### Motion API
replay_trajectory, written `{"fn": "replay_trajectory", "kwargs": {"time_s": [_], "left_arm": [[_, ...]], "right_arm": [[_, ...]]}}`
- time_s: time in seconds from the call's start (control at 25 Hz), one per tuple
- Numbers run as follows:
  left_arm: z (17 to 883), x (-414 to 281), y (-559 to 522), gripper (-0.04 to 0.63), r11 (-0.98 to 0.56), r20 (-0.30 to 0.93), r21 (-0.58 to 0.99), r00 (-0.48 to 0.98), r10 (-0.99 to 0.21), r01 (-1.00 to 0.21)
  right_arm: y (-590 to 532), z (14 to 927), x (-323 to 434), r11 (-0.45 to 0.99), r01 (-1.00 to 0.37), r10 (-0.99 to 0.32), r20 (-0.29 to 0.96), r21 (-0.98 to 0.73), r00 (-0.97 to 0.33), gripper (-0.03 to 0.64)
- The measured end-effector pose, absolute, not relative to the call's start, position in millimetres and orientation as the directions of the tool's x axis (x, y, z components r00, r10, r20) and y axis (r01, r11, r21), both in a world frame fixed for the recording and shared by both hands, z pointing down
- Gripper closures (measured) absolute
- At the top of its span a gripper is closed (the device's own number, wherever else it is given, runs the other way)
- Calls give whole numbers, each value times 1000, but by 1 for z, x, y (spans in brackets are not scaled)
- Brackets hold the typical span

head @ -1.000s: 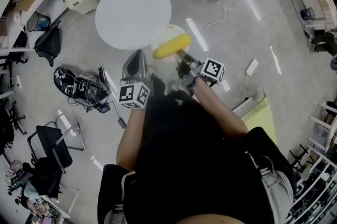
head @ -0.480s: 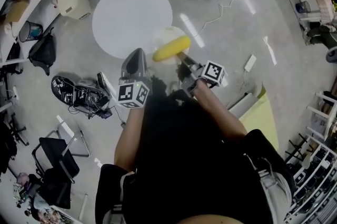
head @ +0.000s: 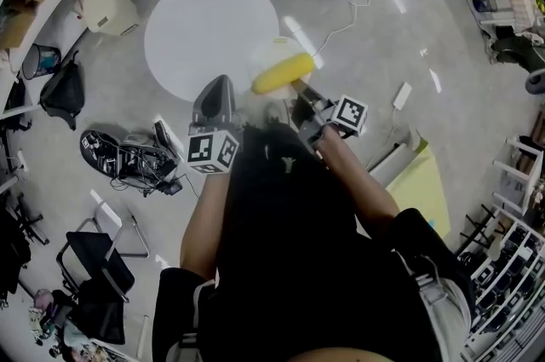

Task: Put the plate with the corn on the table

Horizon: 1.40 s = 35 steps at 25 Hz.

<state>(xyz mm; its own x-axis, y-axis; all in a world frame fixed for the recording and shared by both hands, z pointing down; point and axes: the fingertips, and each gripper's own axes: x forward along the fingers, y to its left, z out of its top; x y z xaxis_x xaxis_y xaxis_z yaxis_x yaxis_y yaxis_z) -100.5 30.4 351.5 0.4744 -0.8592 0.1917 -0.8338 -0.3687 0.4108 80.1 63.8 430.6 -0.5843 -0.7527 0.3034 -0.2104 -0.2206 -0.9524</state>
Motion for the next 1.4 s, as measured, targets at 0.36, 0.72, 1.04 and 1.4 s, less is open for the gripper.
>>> {"fn": "replay_trajectory", "kwargs": {"time_s": [0.36, 0.72, 1.04, 1.4], "left_arm": [[363, -89, 9, 591, -333, 207, 410, 442, -873, -850], [398, -74, -10, 591, -232, 247, 419, 356, -901, -878], [423, -56, -24, 591, -187, 257, 414, 312, -915, -891], [445, -45, -44, 591, -158, 256, 393, 273, -927, -906]], "right_arm": [[38, 446, 96, -207, -242, -714, 315, -948, -625, 594], [13, 482, 108, -206, -260, -666, 329, -944, -669, 594], [-4, 512, 115, -190, -264, -638, 323, -946, -698, 594], [-25, 545, 123, -188, -277, -612, 333, -942, -717, 594]]}}
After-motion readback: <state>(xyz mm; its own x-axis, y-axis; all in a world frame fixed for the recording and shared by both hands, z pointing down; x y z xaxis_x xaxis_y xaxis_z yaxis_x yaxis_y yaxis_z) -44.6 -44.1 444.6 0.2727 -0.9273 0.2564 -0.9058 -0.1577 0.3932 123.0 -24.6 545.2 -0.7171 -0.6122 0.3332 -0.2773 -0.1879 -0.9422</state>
